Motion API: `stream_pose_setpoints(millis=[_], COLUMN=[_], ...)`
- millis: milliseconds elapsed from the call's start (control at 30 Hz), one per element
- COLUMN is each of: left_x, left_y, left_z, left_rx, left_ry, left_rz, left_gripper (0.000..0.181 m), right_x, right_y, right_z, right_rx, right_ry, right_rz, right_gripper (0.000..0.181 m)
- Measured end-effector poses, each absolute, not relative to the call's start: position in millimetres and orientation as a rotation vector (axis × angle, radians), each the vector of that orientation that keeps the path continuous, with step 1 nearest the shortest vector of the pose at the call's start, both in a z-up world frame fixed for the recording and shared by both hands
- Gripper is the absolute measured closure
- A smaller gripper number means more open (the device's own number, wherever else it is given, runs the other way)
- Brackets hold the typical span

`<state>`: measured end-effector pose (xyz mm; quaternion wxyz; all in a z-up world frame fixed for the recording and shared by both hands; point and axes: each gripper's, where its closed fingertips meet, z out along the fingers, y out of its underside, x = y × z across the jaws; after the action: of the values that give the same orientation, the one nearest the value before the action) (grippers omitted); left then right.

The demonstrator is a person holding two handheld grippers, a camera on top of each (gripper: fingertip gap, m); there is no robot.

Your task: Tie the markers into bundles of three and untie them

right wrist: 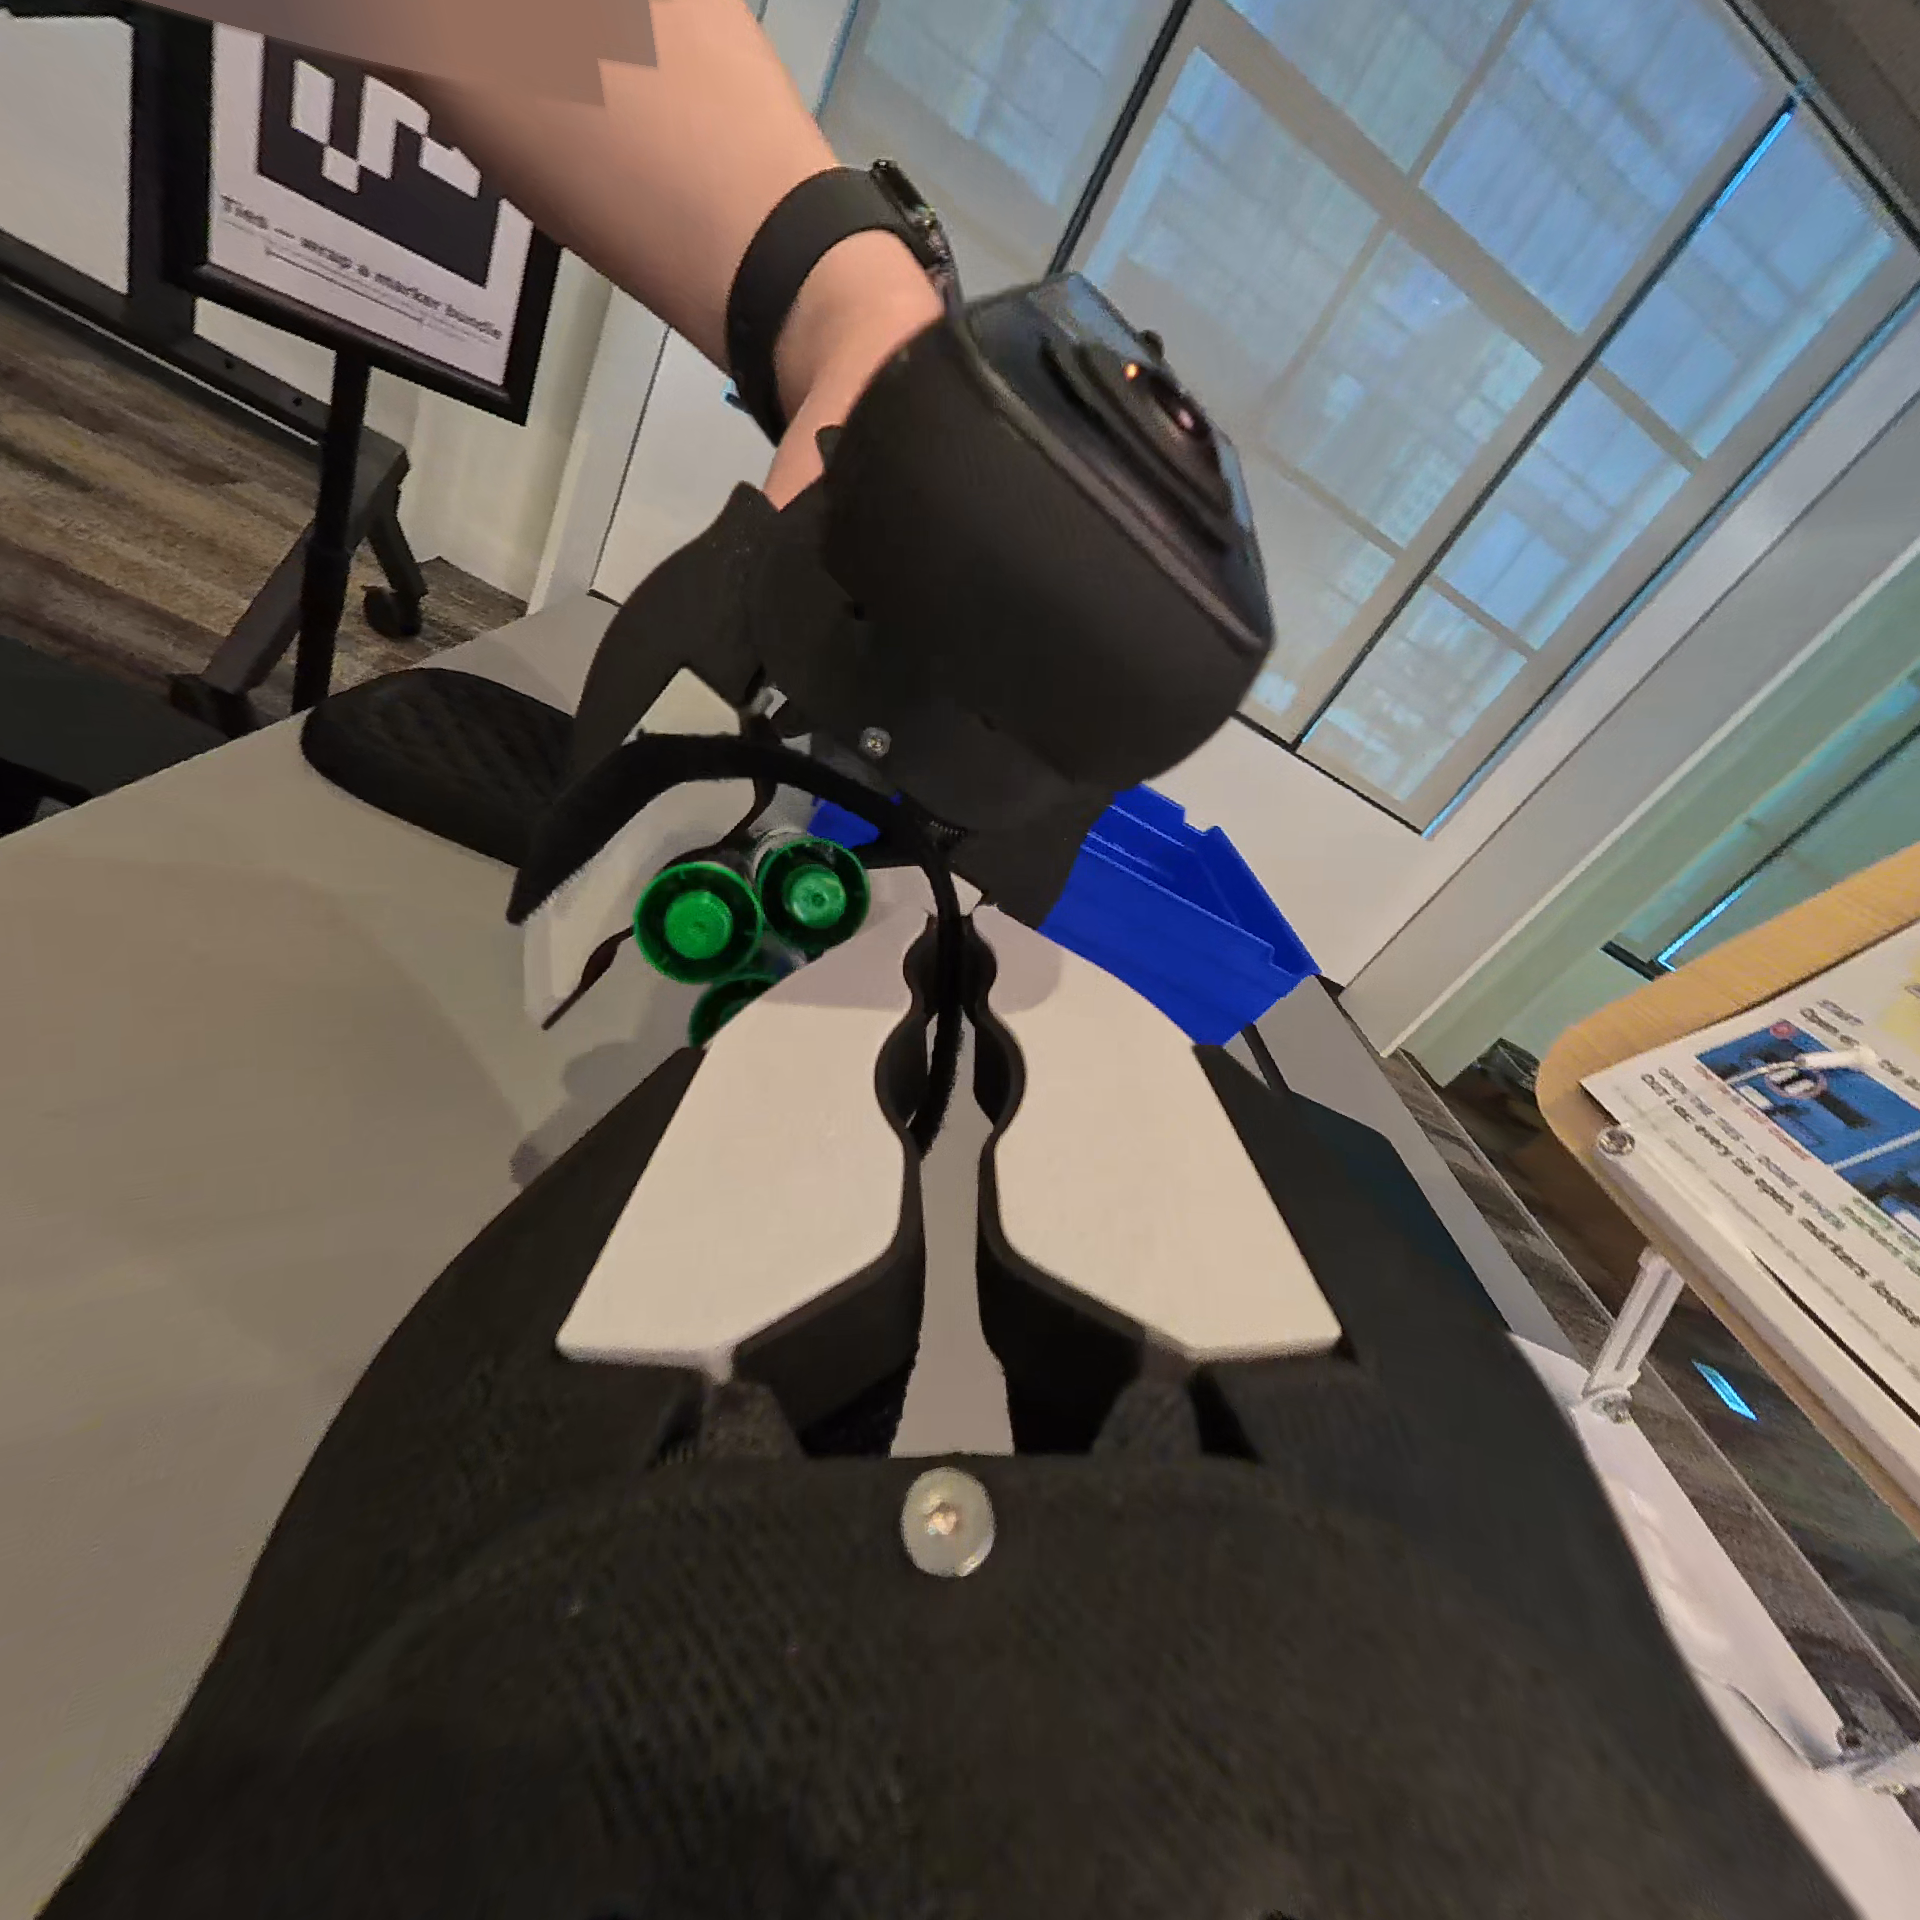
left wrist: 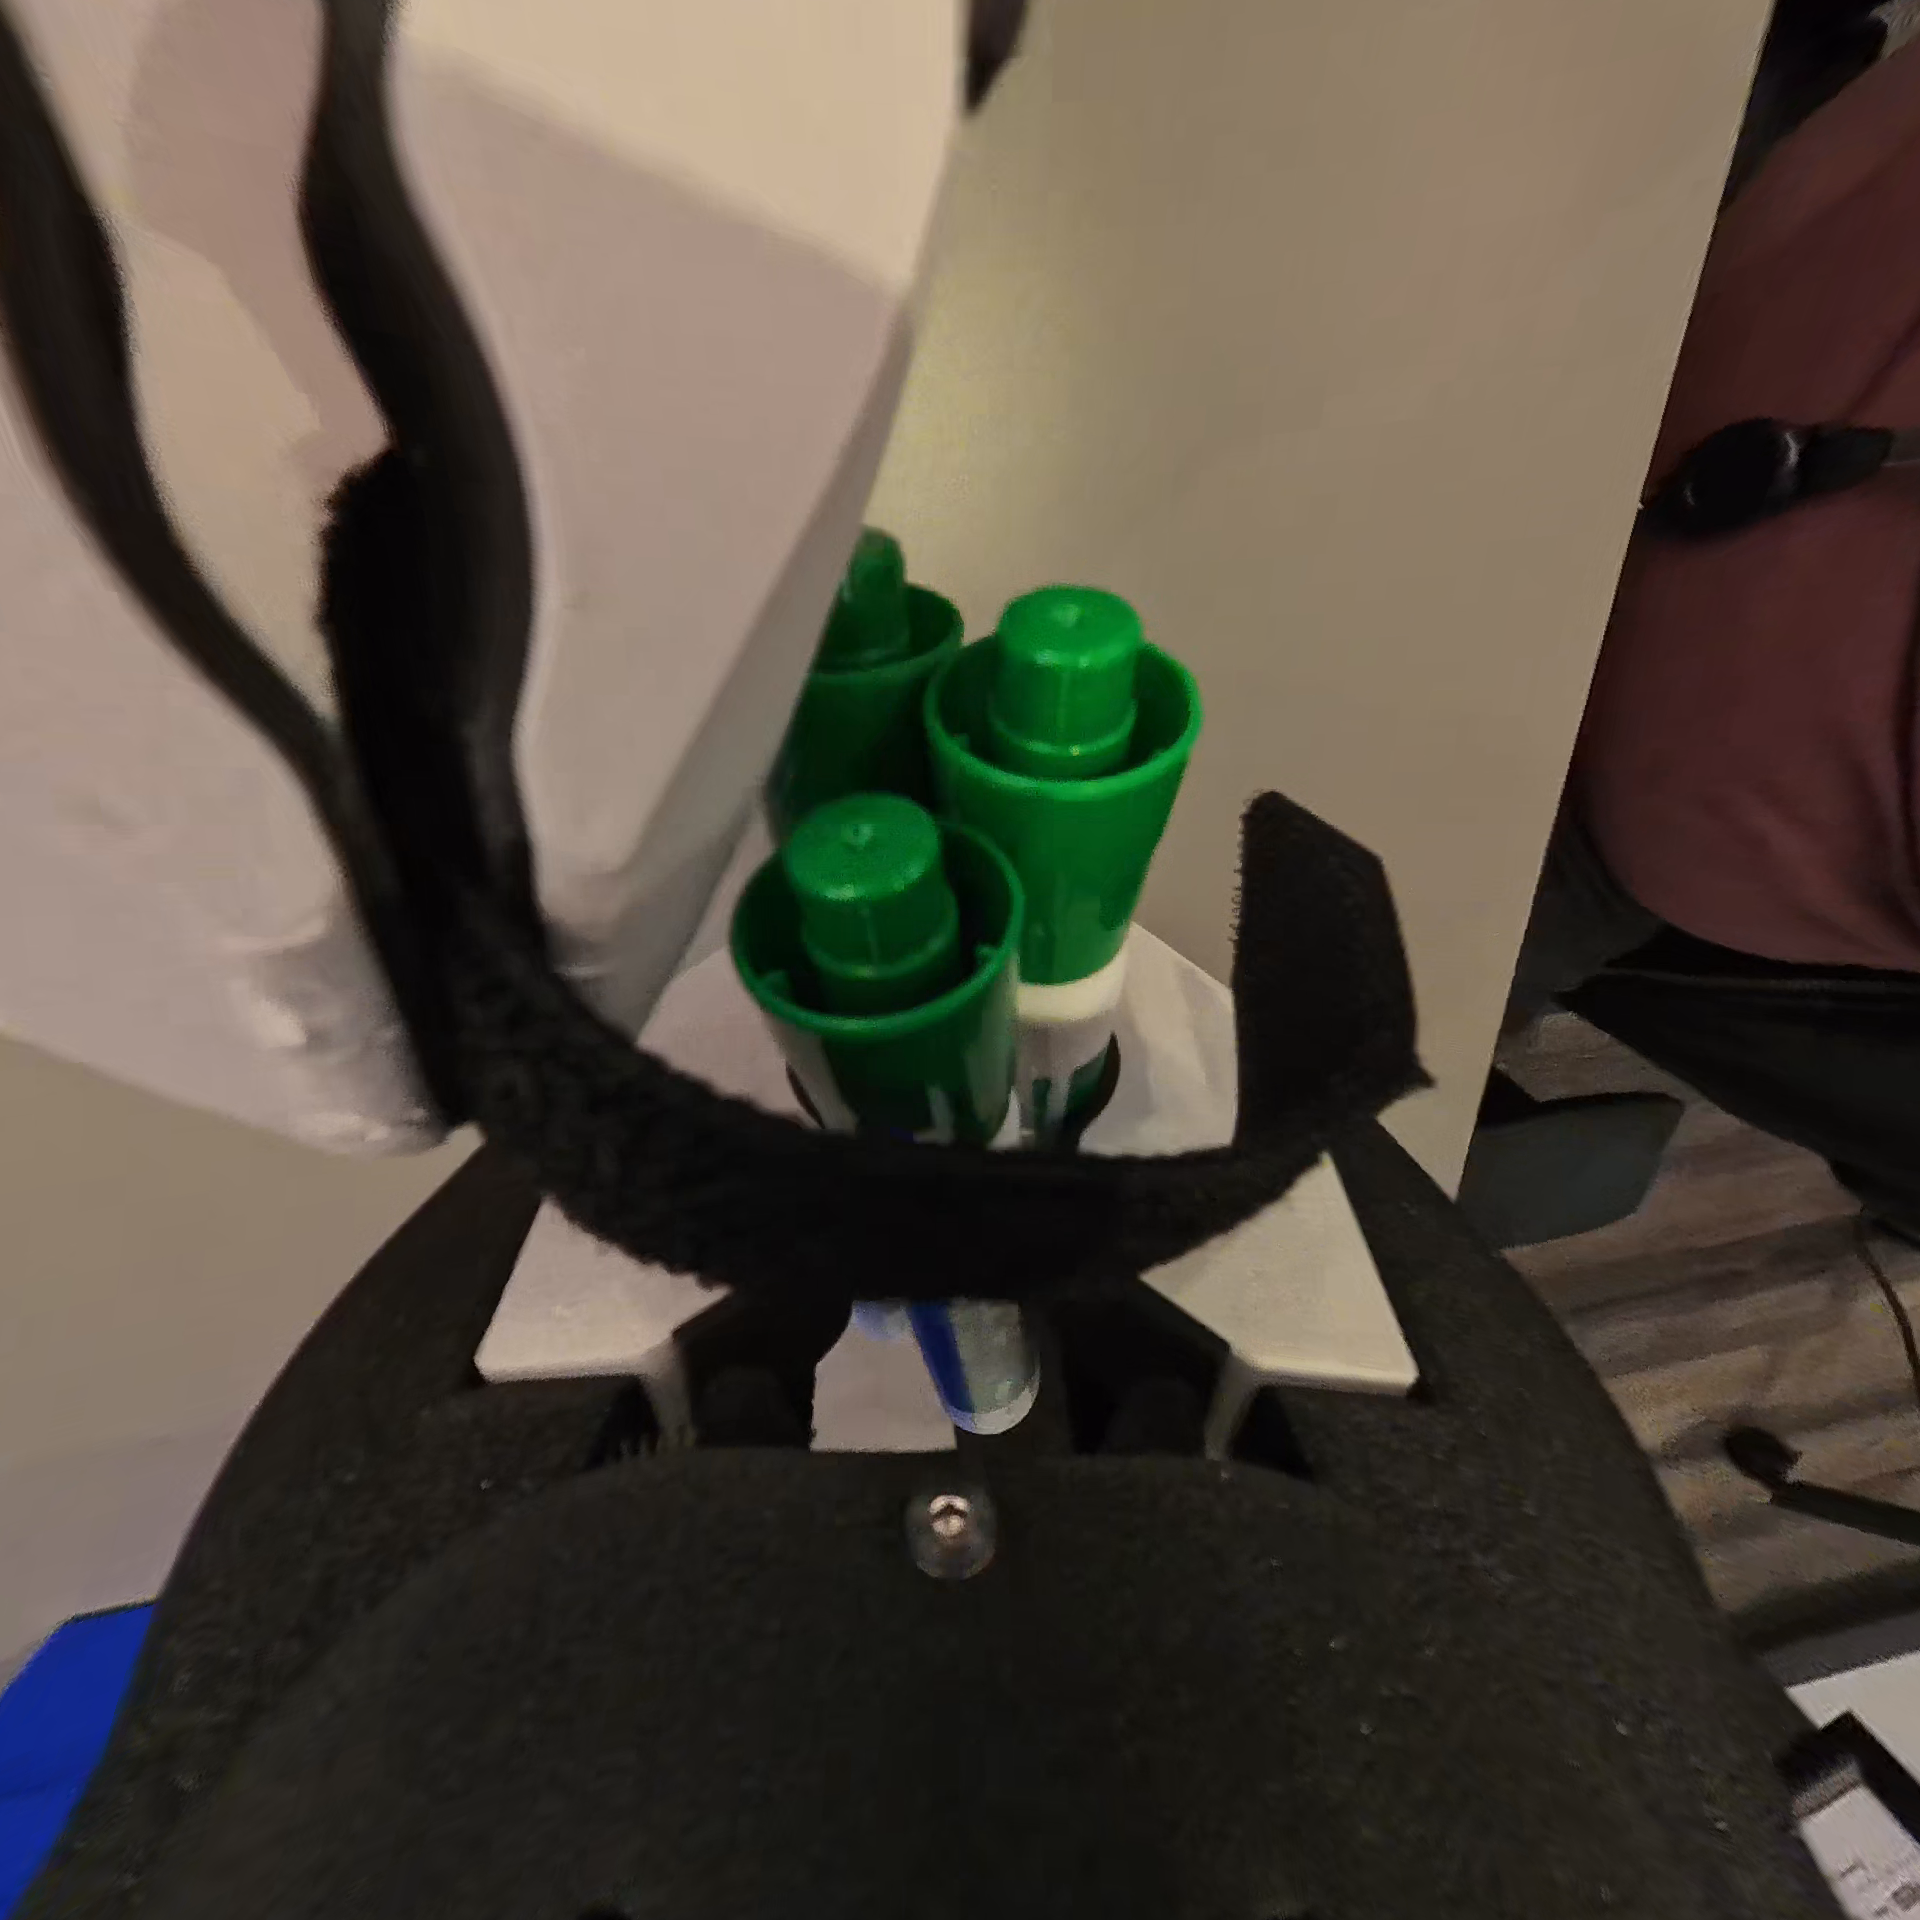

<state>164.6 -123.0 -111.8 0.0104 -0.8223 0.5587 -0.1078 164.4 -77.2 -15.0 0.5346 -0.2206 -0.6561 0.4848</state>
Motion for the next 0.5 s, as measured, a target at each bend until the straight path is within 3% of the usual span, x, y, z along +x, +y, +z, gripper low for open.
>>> stream_pose_setpoints(millis=[500], left_x=[177.8], left_y=[-133.2], left_z=[-104.8], left_rx=[-2.454], left_ry=[1.928], left_rz=[-0.209], left_gripper=[0.143], right_x=[171.8], right_y=[-91.0], right_z=[-16.3], right_rx=[-0.483], right_ry=[-1.661], right_rz=[1.161], right_gripper=[0.177])
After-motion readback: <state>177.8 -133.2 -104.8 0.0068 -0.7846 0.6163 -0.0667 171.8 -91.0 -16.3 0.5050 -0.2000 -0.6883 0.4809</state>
